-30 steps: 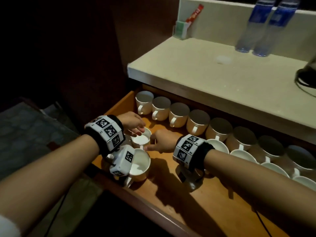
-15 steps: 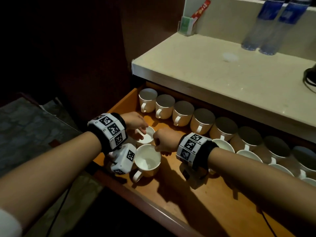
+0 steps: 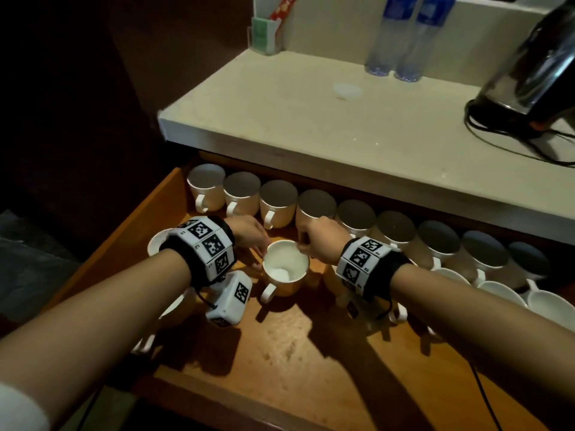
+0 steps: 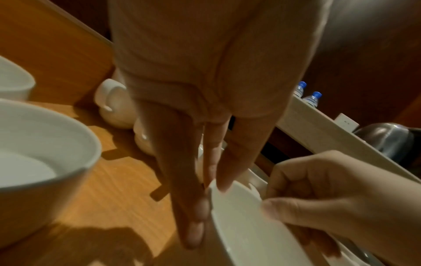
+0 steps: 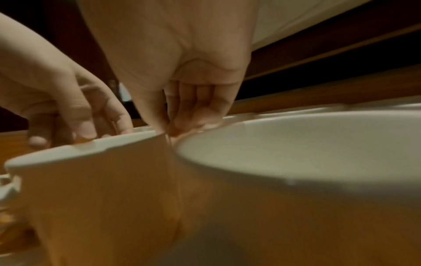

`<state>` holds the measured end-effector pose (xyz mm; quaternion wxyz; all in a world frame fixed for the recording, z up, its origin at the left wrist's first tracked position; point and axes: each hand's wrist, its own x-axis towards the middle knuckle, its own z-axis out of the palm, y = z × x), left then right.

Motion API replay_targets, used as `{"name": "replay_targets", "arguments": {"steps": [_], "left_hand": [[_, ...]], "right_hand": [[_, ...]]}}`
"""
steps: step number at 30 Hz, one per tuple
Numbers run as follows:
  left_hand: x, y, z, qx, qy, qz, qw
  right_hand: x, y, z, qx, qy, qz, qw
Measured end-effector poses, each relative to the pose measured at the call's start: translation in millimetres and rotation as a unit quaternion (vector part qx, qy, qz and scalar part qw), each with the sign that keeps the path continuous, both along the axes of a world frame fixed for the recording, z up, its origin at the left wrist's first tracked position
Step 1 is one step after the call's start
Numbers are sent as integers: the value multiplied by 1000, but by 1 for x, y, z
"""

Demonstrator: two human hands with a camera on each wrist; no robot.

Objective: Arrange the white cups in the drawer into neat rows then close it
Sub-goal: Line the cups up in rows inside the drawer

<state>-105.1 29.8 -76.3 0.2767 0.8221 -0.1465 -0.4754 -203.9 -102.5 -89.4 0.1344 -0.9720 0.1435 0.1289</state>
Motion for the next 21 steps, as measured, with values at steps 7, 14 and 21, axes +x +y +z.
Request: {"name": "replay_targets", "arguments": {"steps": [7, 14, 21], "left_hand": [[-6, -32, -7, -16, -7, -32, 999], [0, -37, -6, -20, 4, -40, 999], [2, -31, -10, -37, 26, -28, 999]], "right_hand": [[-12, -27, -8, -1, -42, -103, 994], [-12, -31, -11, 4, -49, -116, 992], [-9, -29, -11, 7, -46, -117, 992]]}}
